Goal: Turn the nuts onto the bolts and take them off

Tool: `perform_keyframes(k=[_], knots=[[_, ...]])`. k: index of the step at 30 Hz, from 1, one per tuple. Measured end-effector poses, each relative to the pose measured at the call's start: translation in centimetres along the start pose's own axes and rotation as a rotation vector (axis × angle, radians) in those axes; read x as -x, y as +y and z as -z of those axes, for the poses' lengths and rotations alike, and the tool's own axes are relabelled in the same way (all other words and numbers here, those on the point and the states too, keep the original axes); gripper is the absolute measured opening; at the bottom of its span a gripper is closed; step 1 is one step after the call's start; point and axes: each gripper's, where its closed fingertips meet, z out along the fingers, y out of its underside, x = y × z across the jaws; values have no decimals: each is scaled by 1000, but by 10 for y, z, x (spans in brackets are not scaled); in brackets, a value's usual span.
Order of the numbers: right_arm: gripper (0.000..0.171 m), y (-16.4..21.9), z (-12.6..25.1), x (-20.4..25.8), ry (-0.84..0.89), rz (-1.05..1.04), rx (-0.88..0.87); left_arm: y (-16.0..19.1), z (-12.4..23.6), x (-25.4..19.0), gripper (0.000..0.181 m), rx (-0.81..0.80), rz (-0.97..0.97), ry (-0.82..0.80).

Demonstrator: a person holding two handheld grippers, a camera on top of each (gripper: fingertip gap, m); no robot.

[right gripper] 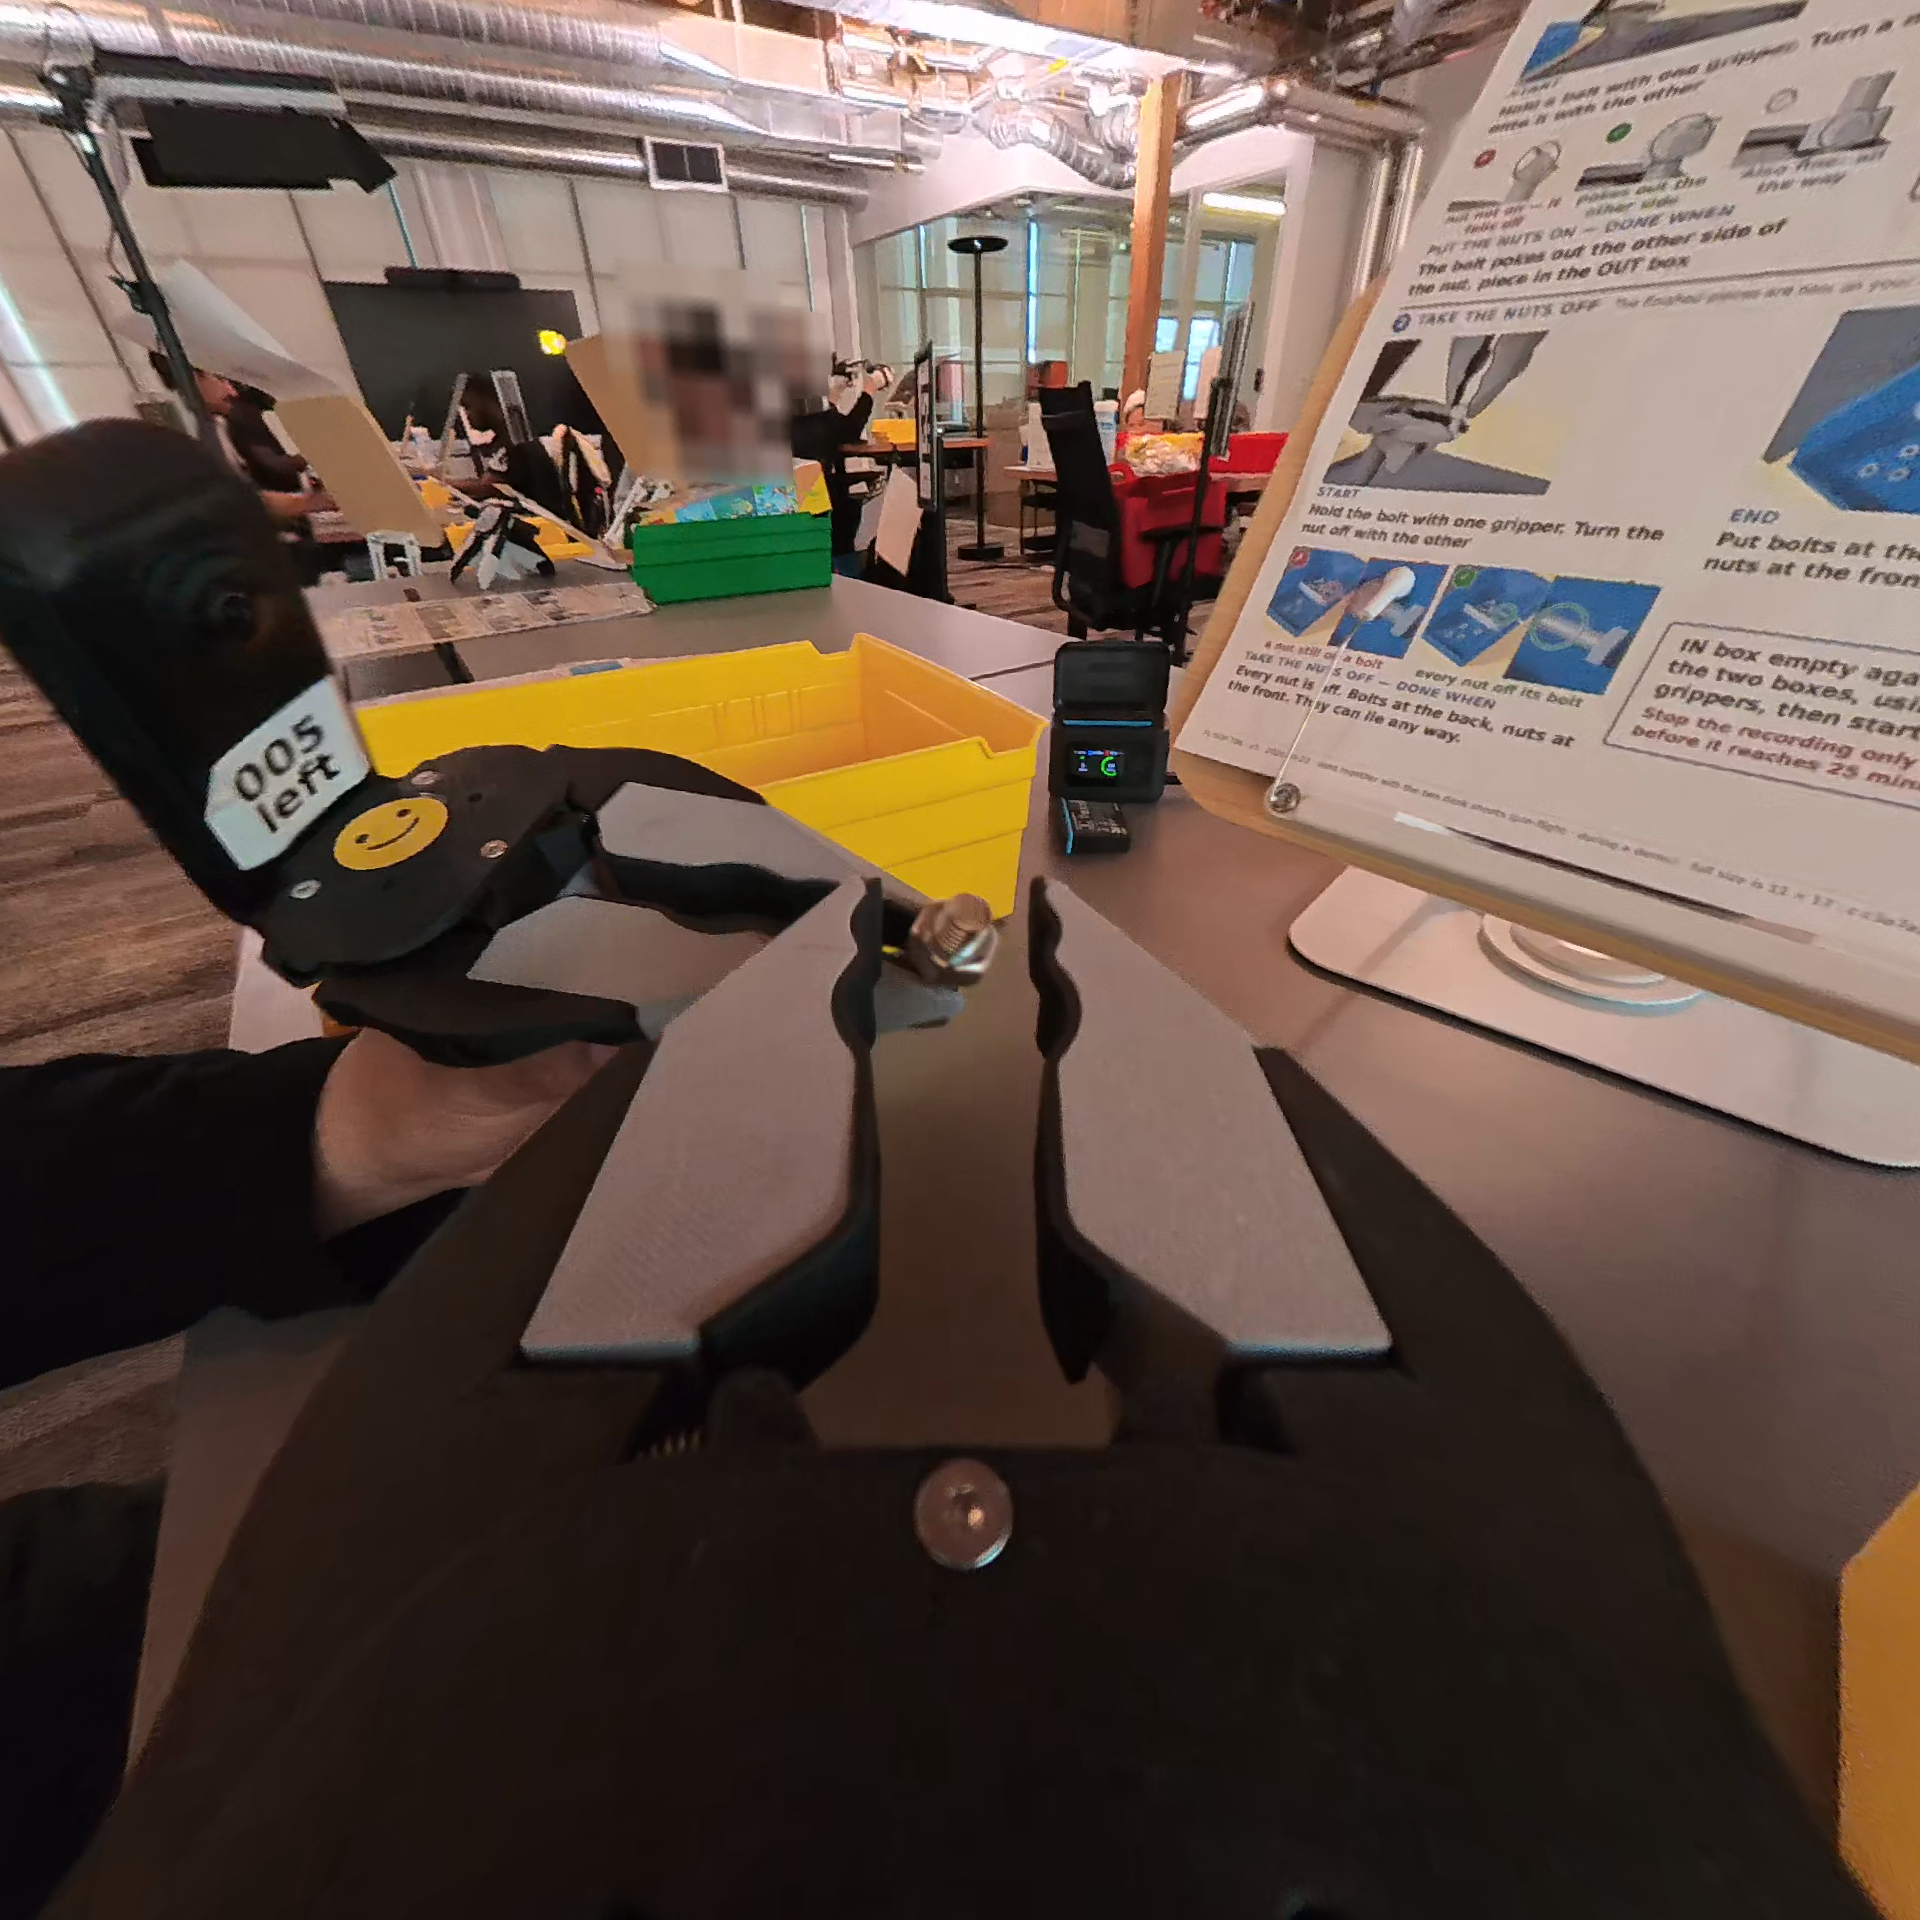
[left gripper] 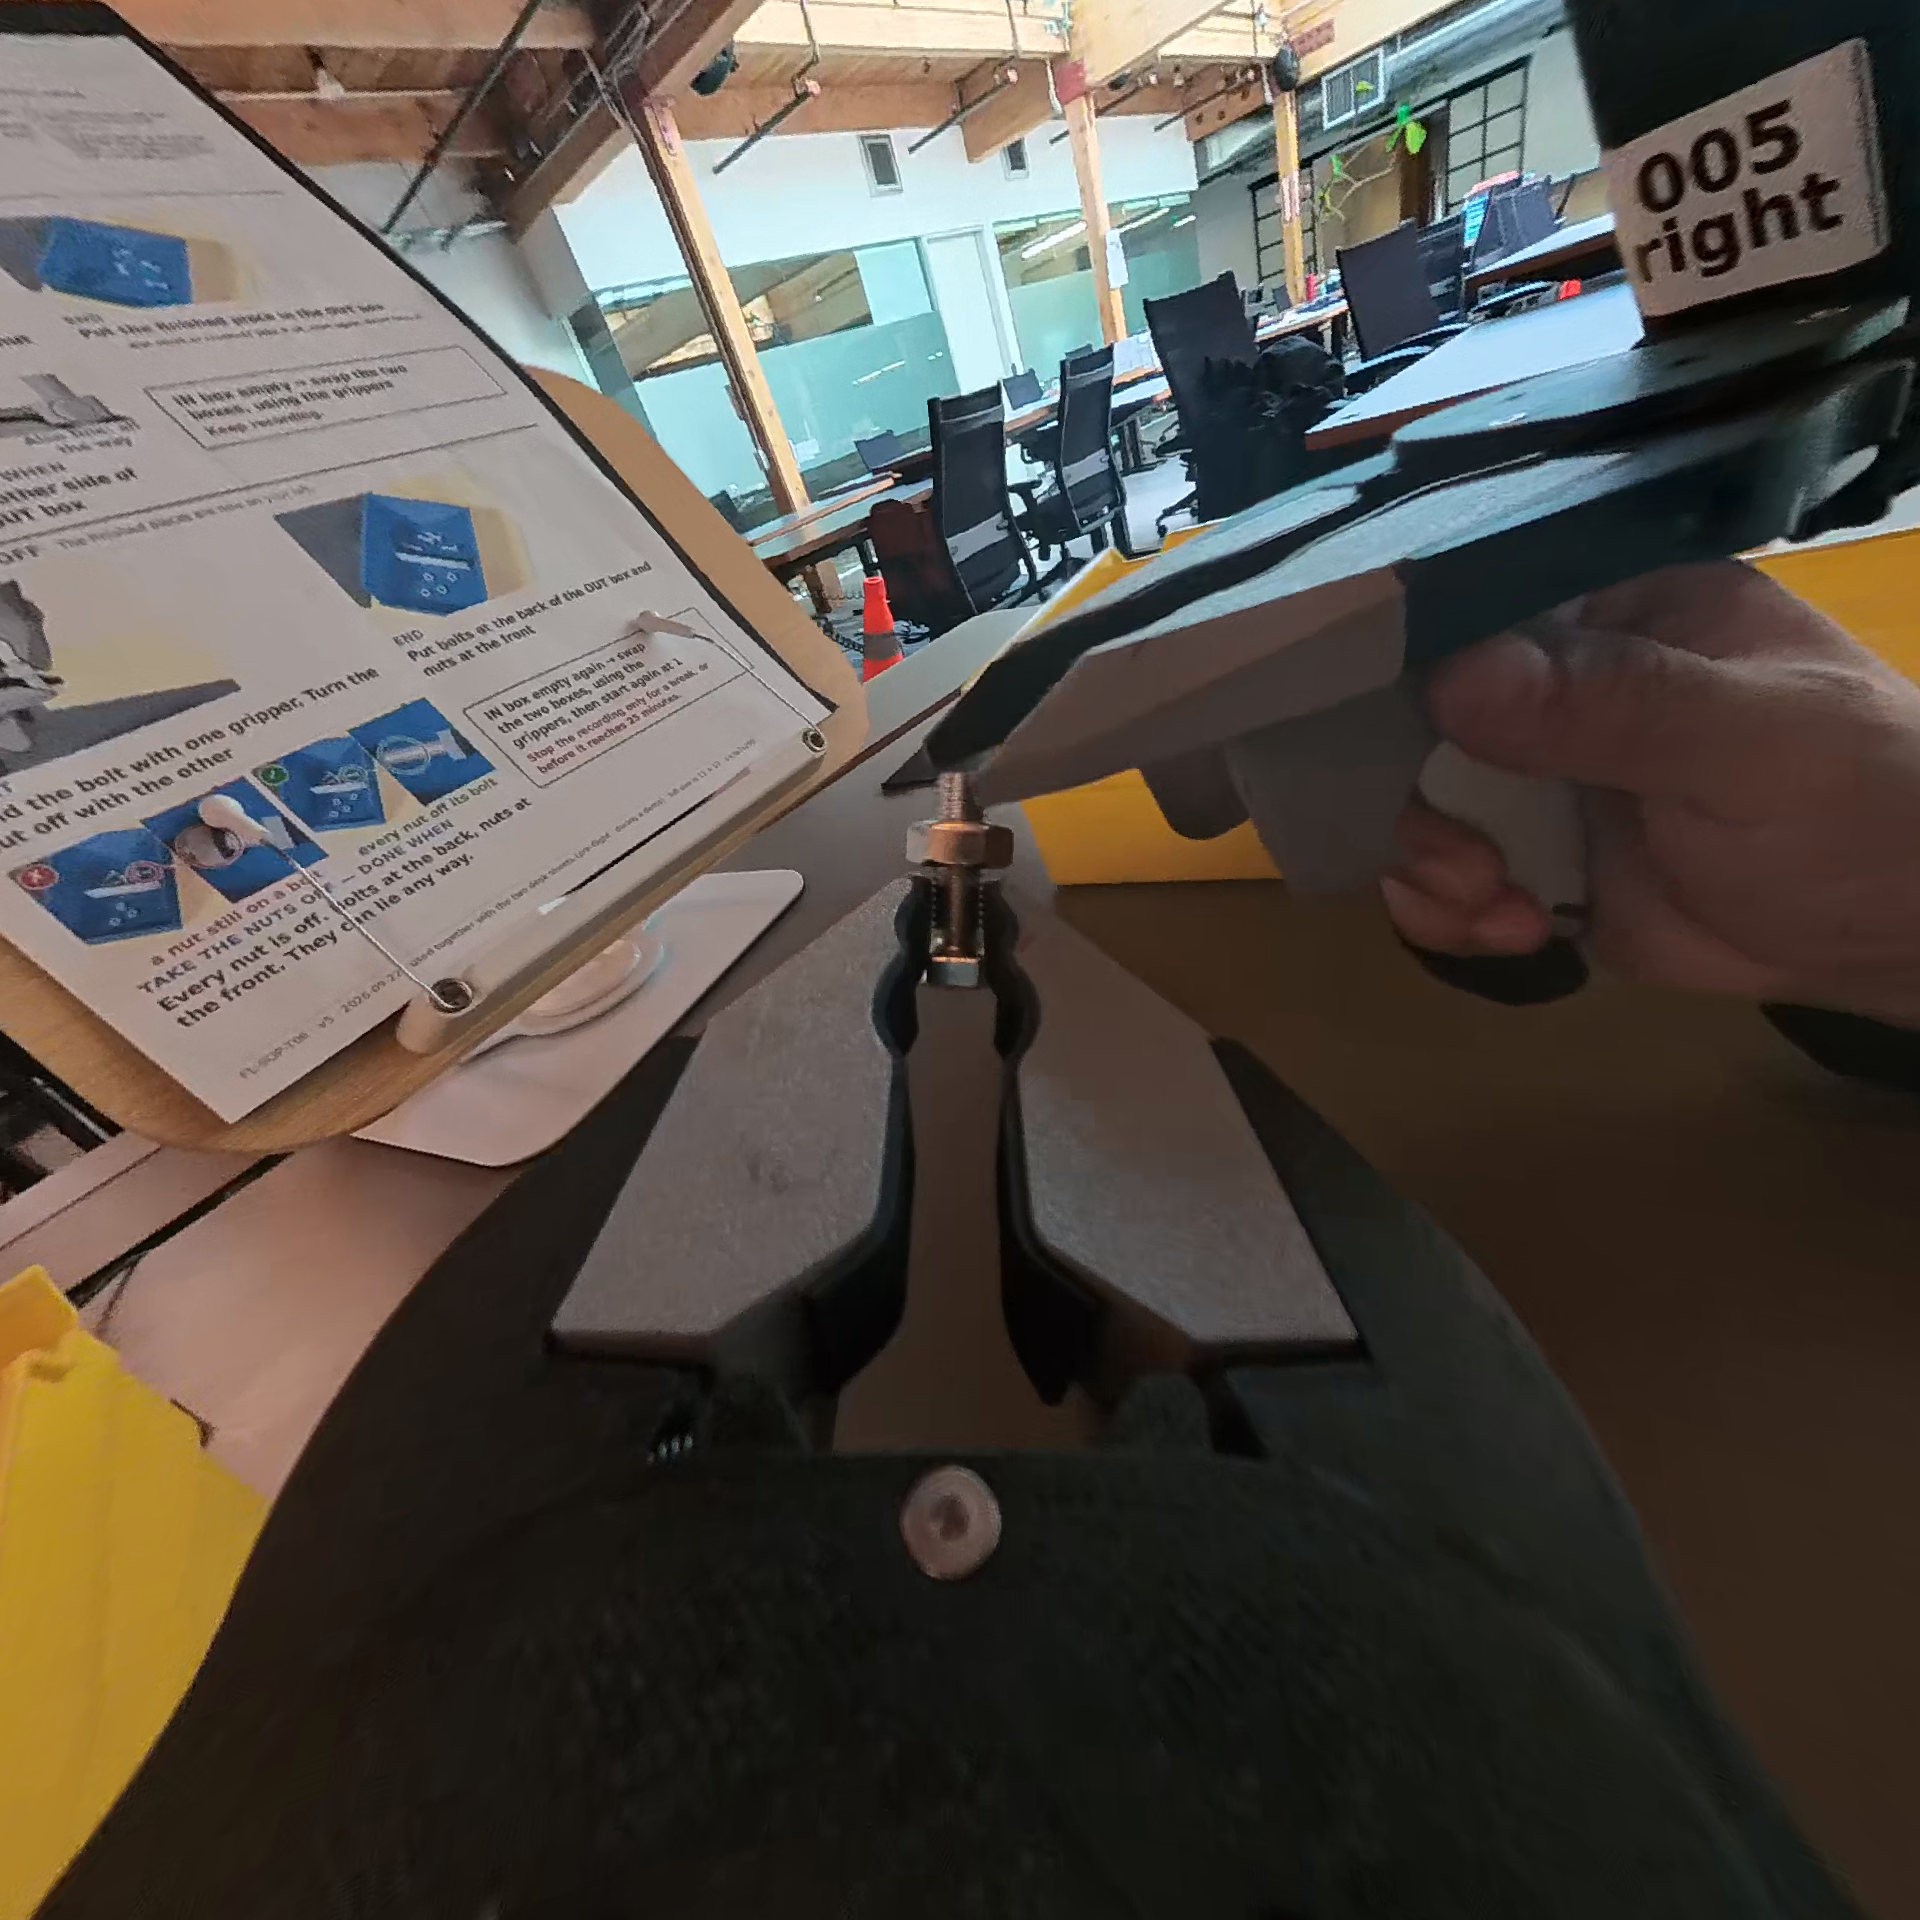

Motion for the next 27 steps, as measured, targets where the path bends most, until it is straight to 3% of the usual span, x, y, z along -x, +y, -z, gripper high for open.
perform_keyframes(k=[7,11,21,27], knots=[[23,1,-1,4,-73,-103,-1,-8,3,-3,7,-35,-36,-3],[7,0,-1,7,-119,-138,-12,-8,1,-11,7,-32,-62,21],[6,5,-1,-2,7,-8,34,0,0,-8,12,6,44,31],[6,6,-1,-2,-9,-32,37,3,0,-9,13,18,93,55]])
